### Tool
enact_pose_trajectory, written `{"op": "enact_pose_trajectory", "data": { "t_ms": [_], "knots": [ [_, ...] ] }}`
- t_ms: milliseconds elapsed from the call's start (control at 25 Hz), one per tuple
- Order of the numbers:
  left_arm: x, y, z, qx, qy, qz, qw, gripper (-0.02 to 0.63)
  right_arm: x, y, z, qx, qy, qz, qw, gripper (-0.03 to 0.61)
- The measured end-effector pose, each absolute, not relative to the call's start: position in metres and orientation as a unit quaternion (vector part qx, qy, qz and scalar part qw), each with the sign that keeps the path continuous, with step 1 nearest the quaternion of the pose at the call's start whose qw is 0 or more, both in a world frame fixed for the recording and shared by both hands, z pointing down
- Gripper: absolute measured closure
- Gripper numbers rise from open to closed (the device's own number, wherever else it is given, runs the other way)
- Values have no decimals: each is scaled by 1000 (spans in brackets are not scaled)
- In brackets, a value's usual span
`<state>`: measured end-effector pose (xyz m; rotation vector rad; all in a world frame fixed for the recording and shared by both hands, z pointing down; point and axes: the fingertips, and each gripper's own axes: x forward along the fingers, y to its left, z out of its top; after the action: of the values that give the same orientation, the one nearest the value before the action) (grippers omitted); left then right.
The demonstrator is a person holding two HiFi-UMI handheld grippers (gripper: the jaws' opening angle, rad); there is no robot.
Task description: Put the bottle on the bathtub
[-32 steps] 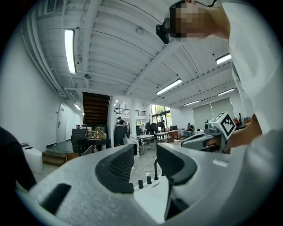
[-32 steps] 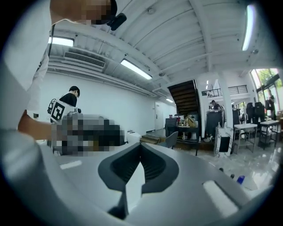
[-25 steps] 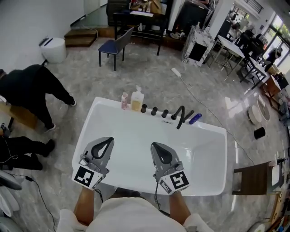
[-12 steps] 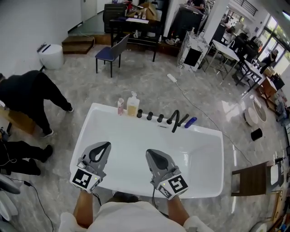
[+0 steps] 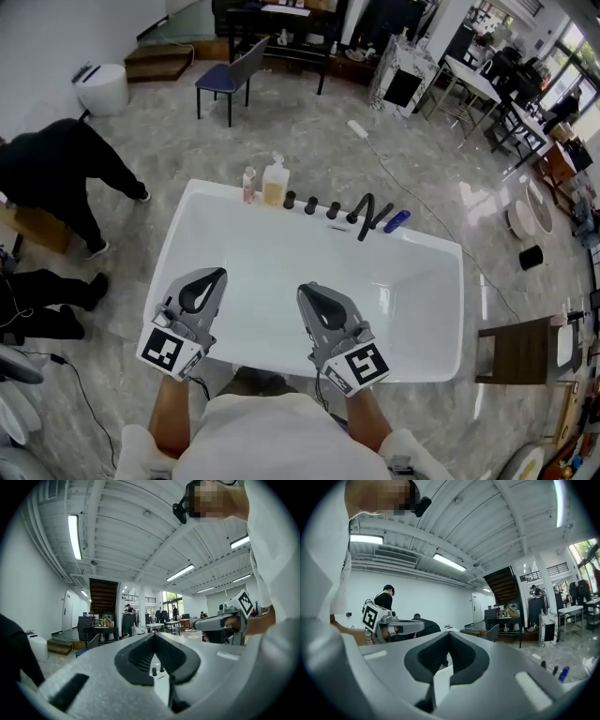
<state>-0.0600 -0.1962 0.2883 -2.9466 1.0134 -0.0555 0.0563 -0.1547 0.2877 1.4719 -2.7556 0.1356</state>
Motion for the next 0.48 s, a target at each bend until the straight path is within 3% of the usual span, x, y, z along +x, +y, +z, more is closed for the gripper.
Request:
{"op": "enact_pose_trajectory", "data": {
  "t_ms": [480],
  "knots": [
    [-64, -187, 306, -946, 323, -15, -11, 612, 52, -149, 298, 463, -882, 92, -17, 568]
  ]
}}
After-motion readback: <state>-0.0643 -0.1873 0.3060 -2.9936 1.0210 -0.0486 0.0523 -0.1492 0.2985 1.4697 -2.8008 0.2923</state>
